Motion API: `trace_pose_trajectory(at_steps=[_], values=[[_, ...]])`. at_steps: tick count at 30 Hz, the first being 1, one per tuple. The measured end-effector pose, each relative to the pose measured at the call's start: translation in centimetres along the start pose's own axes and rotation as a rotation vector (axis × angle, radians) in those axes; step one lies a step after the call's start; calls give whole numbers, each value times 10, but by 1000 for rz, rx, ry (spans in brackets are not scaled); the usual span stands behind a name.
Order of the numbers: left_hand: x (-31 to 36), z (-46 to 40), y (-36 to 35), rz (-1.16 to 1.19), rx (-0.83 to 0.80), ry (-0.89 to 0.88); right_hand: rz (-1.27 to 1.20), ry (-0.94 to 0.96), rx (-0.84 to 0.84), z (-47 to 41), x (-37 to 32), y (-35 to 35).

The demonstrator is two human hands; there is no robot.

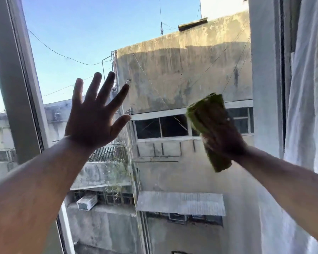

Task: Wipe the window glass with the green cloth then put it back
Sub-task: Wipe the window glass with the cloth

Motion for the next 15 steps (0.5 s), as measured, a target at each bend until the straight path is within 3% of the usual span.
trace_pose_trajectory(at_steps=[3, 5, 6, 10, 13, 15], values=[[1, -1, -2, -12, 2, 10, -89, -630, 164, -1, 53, 31], [0, -1, -3, -16, 10, 7, -16, -779, 219, -15, 32, 15], [0, -2, -3, -16, 16, 8, 13, -767, 232, -23, 9, 4], [1, -1, -3, 3, 22, 13, 15, -285, 129, -26, -106, -42], [-2, 0, -1, 0, 14, 1, -8, 322, -110, 2, -186, -66], [-3, 0, -1, 1, 2, 0, 34, 721, -306, 14, -196, -70]])
Point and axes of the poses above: each hand's wrist, its own z-axis away from the middle knuckle, its own y-axis out of the back of the hand, x = y × z, the point moved 1 cm from there along -z, towards the middle knuckle, and after that the axes turned 4 degrees about -z, right-handed, at the moved point
